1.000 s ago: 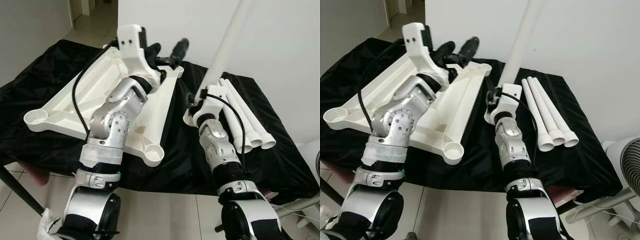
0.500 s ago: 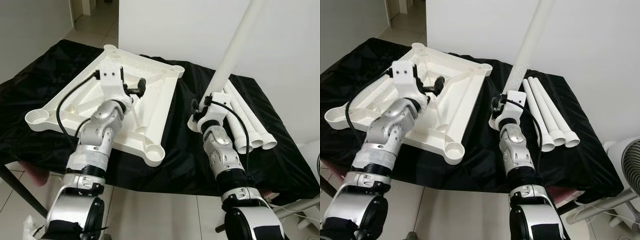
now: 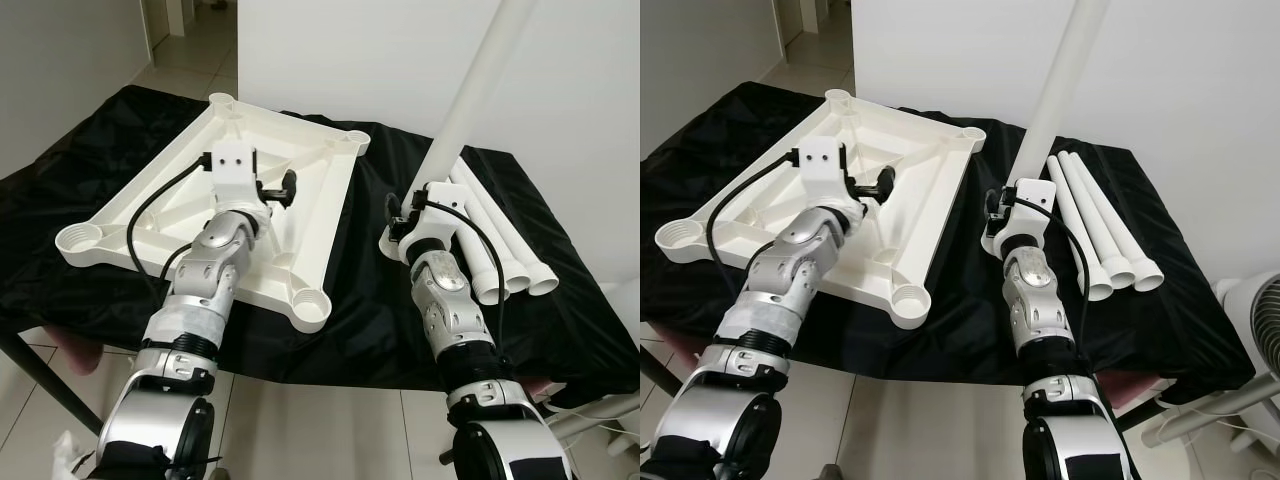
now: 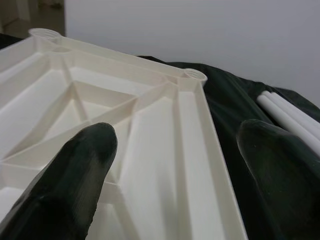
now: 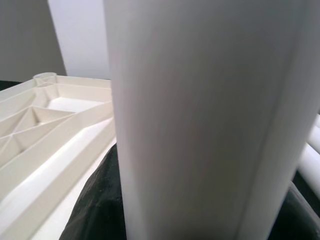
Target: Building children table
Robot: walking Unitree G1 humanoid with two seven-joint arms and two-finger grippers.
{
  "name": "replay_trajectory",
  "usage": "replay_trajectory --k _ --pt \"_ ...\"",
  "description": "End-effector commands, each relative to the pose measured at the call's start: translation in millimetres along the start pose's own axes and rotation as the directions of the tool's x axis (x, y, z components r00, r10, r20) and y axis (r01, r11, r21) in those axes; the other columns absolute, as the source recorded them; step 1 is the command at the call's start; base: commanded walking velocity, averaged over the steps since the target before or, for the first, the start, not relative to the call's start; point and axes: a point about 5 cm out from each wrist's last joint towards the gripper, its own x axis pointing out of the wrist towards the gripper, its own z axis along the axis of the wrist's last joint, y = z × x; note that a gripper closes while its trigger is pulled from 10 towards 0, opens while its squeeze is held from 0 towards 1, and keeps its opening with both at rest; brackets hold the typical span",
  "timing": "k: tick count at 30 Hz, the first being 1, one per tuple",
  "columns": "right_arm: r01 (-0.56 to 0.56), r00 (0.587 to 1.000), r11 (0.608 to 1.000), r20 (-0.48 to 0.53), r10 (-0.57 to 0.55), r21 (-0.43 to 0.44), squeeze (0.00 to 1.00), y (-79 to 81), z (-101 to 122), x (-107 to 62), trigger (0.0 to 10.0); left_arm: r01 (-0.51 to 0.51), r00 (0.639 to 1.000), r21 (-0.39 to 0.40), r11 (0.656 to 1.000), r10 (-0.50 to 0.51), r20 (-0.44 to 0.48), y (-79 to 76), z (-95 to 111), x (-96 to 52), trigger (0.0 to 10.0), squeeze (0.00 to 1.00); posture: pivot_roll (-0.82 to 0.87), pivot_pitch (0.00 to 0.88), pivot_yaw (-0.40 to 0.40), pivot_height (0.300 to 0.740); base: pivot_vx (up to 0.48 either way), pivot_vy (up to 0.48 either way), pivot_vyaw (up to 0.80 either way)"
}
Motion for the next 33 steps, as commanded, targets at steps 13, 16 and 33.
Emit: replay_trajectory --k 13,16,33 --pt "0.085 0.996 0.996 0.032 -0.084 -0.029 0.00 -22.6 1.4 -15.2 10.0 0.130 0.991 0.034 0.991 -0.129 -0.023 -23.1 -9.0 7.9 10.0 0.00 0.00 0.000 -0.006 0.740 0.000 0.000 0.00" --pt "0.077 0.997 0.997 0.030 -0.076 -0.033 0.00 -22.4 -0.6 -17.9 10.0 0.116 0.993 0.093 0.989 -0.112 -0.043 -13.6 -18.9 1.8 10.0 0.00 0.01 0.000 -0.011 0.740 0.000 0.000 0.00" --pt "0.097 0.995 0.993 0.035 -0.094 -0.067 0.00 -32.7 -1.2 -30.6 10.0 0.012 0.997 0.148 0.989 -0.001 -0.072 19.8 -37.6 -11.7 10.0 0.00 -0.05 0.000 0.016 0.740 0.000 0.000 0.00"
